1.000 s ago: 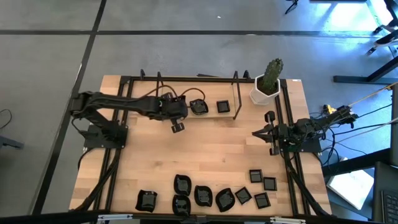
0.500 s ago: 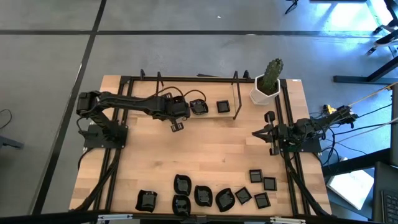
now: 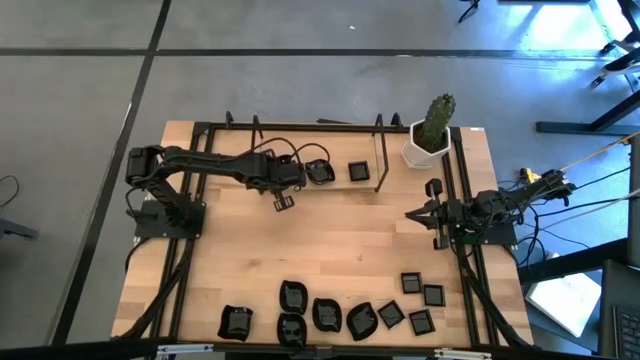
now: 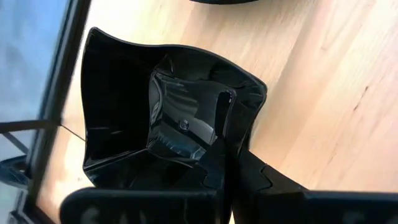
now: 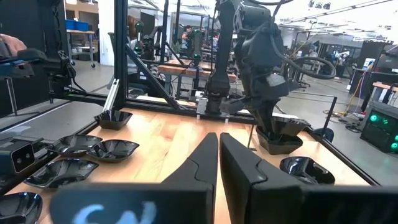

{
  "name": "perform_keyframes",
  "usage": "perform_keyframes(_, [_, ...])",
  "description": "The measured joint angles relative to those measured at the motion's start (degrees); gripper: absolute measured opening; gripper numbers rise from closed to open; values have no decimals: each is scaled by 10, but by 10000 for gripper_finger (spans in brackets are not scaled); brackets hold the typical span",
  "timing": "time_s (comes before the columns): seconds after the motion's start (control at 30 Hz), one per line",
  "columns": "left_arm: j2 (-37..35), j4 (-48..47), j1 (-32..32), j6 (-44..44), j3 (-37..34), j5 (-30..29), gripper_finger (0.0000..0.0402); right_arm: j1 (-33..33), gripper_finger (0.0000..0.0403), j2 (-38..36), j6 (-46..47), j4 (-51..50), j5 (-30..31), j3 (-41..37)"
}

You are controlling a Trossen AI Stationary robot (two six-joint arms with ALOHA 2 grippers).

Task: Pick & Place Mini shaped plates
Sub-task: Stack the black distorted square plate on top of the black distorted square plate on the shelf

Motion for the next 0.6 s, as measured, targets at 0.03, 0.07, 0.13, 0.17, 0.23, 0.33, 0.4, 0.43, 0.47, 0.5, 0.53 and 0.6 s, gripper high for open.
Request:
perform_keyframes(0.03, [0,0,0,-5,0,6,3,0,20,0,0,0,0,0])
perform_keyframes(0.07, [0,0,0,-11,0,13,3,0,20,0,0,0,0,0])
perform_keyframes(0.13, [0,0,0,-22,0,24,3,0,20,0,0,0,0,0])
perform_keyframes(0.17, [0,0,0,-25,0,27,3,0,20,0,0,0,0,0])
perform_keyframes(0.23, [0,-1,0,-25,0,26,3,0,20,0,0,0,0,0])
perform_keyframes(0.33, [0,-3,0,-16,0,24,3,0,20,0,0,0,0,0])
perform_keyframes(0.4, [0,-4,0,-14,0,24,3,0,20,0,0,0,0,0])
perform_keyframes(0.43, [0,-4,0,-14,0,24,3,0,20,0,0,0,0,0])
perform_keyframes(0.47, [0,-4,0,-14,0,24,3,0,20,0,0,0,0,0])
perform_keyframes(0.5, [0,-4,0,-14,0,24,3,0,20,0,0,0,0,0])
perform_keyframes(0.53, [0,-4,0,-14,0,24,3,0,20,0,0,0,0,0])
perform_keyframes(0.6, [0,-4,0,-9,0,25,3,0,20,0,0,0,0,0])
